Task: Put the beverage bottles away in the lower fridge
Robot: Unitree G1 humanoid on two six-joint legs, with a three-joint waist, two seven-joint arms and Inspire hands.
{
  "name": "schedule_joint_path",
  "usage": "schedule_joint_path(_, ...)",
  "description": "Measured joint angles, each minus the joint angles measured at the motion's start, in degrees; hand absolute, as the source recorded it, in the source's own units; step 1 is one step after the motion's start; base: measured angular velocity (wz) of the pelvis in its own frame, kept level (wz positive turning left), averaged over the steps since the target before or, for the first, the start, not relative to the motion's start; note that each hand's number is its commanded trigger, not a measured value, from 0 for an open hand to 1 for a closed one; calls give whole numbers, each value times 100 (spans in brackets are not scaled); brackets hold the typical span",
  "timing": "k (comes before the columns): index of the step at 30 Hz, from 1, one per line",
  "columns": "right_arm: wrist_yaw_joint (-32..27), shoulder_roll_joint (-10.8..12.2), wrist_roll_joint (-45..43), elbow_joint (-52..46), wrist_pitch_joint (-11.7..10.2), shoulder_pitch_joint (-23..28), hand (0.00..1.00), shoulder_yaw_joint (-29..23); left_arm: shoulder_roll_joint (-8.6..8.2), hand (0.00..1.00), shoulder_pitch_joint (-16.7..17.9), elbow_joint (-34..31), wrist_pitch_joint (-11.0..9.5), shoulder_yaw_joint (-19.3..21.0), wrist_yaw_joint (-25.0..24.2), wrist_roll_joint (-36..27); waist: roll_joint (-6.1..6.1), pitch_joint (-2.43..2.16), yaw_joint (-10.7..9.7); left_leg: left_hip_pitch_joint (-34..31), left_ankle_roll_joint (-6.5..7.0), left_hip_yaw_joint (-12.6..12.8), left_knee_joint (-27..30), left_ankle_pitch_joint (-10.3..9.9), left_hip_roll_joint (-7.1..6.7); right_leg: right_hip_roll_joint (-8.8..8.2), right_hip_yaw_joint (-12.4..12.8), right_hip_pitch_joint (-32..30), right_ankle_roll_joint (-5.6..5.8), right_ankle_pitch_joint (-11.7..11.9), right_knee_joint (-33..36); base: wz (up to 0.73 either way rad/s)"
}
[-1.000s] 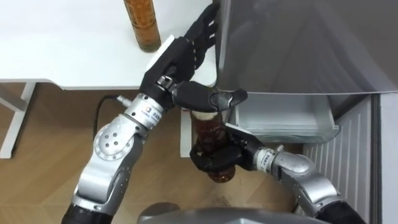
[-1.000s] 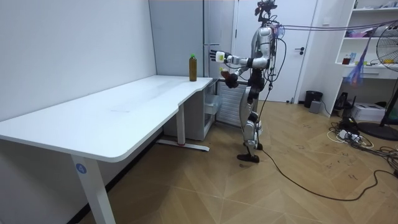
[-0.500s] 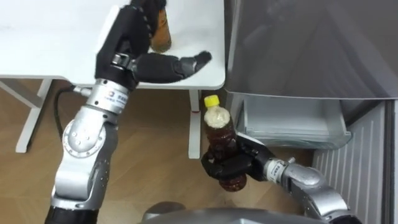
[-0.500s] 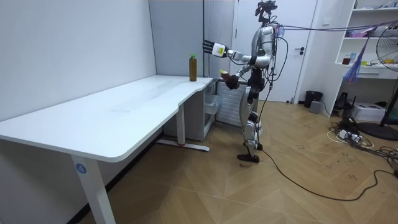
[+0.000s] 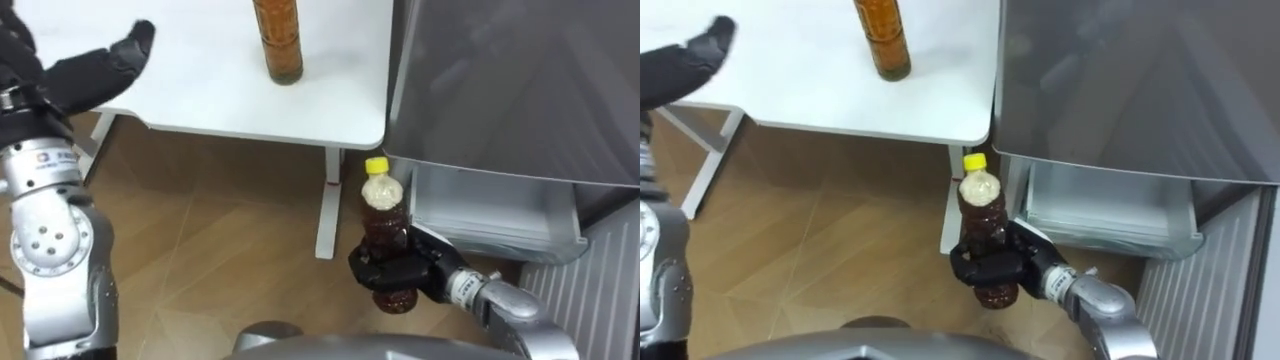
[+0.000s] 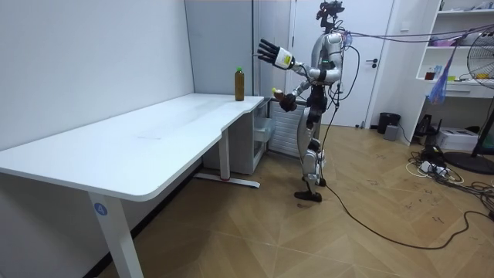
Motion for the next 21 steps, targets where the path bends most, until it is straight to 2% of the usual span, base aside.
schedule_joint_path(4, -206, 17, -58, 8, 1, 21, 100, 129, 5, 0, 118, 951, -7, -4, 414, -44, -31, -5, 148, 43, -1, 3, 1, 15, -1, -2, -1, 27, 0, 0, 0, -1)
schedule_joint_path(6, -302, 23, -51, 9, 1, 22, 100, 161, 6, 0, 181, 1475, -11, -6, 519, -274, -42, -8, 188, 51, -1, 18, -11, 14, 3, -3, 21, 5, 0, -1, -2, -8)
schedule_joint_path(8, -379, 29, -33, 8, 14, 27, 100, 170, 6, 0, 254, 2189, -6, -21, 672, -785, -67, -13, 217, 41, -1, 28, -33, 13, 4, 2, 75, -26, 0, -2, -16, -12)
schedule_joint_path(12, -439, 32, -35, 17, 42, 27, 100, 229, 12, 0, 268, 3294, -14, -84, 908, -1348, -104, -32, 313, 25, -1, 31, -100, 13, 5, 18, 145, -74, -4, 1, -23, -14)
schedule_joint_path(14, -489, 39, 3, 207, 44, -89, 100, 348, 29, 0, 296, 4014, -10, -339, 994, -1856, -134, -51, 320, 35, -1, 30, -96, 13, 3, 18, 149, -76, -4, 1, -14, 0)
schedule_joint_path(17, -555, 62, 78, 297, 117, -126, 100, 455, 12, 0, 479, 4395, 115, -598, 985, -2433, -198, -51, 315, 45, -1, 31, -102, 13, 7, 19, 157, -95, -4, 1, 1, -2)
schedule_joint_path(21, -617, 50, 231, 421, 195, -243, 100, 492, 26, 0, 468, 5030, 149, -853, 808, -2980, -173, -25, 297, 24, 1, 52, -140, 12, 5, 14, 165, -105, -4, 1, 5, 0)
